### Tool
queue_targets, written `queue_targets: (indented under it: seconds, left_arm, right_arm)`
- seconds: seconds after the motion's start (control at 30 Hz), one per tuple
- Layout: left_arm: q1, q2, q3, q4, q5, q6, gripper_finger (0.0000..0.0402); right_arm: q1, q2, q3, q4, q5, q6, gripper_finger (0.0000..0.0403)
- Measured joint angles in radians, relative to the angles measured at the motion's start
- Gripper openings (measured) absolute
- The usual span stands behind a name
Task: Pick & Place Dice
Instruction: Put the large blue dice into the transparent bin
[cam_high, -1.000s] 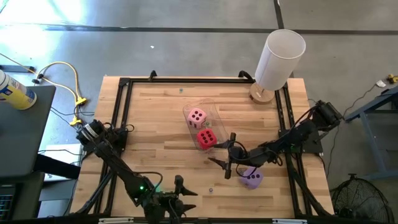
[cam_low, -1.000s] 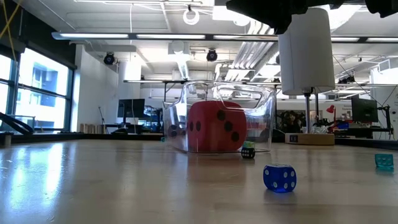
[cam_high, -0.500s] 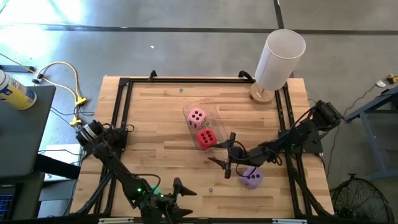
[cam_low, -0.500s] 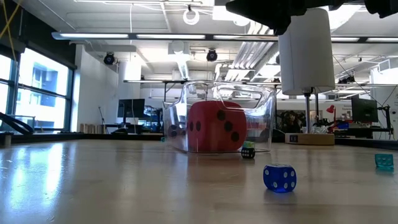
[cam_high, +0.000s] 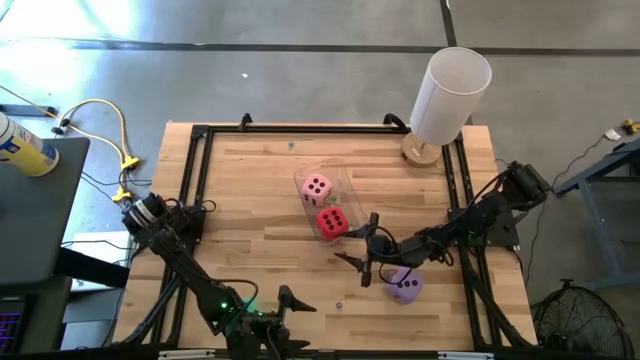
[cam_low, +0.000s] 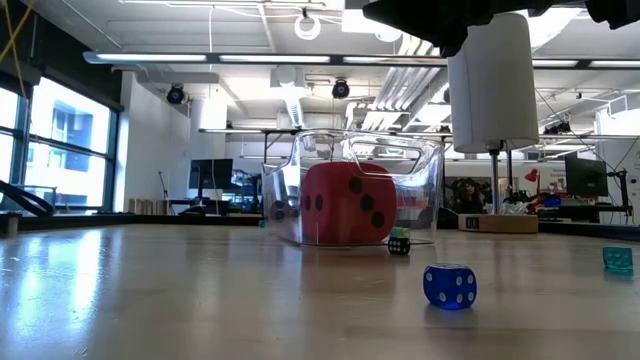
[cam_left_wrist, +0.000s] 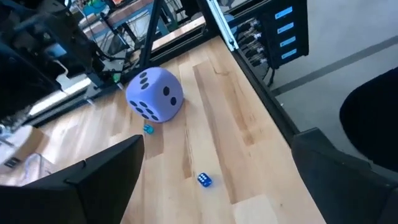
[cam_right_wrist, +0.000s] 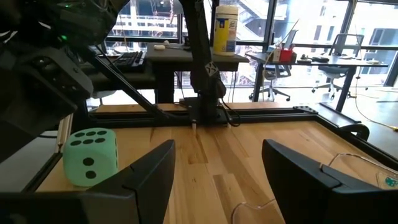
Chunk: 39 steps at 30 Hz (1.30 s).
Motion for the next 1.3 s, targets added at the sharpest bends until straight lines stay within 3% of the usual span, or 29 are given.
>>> queue_targets:
  seconds: [0.17,0.33,0.4,0.5,0.57,0.63,0.93,1.3]
  left_arm:
    - [0.007,-0.016,0.001,-0.077,0.010,-0.149,0.0399]
    - [0.010,-0.064,0.111,-0.442,0.106,-0.332,0.0399]
    - [0.025,-0.061,0.207,-0.673,0.210,-0.450,0.0399]
    - [0.052,-0.047,0.331,-0.949,0.443,-0.623,0.0399]
    - [0.068,-0.047,0.360,-1.040,0.570,-0.706,0.0399]
    - [0.070,-0.047,0.362,-1.068,0.618,-0.744,0.0399]
    - [0.005,-0.006,0.357,-1.237,0.634,-0.986,0.0399]
    - [-0.057,0.018,0.357,-1.386,0.651,-1.050,0.0399]
  right_arm:
    - [0.000,0.000,0.000,0.000,0.000,-0.001,0.0232]
    - [0.000,0.000,0.000,0.000,0.000,-0.001,0.0232]
    - [0.000,0.000,0.000,0.000,0.000,-0.003,0.0232]
    - [0.000,0.000,0.000,0.000,0.000,-0.010,0.0232]
    - [-0.001,0.000,0.000,-0.001,0.000,-0.010,0.0232]
    - [-0.002,0.000,0.000,-0.006,0.000,-0.010,0.0232]
    - [-0.001,0.000,0.000,-0.008,0.000,0.000,0.0232]
    - [-0.001,0.000,0.000,-0.008,0.000,-0.001,0.0232]
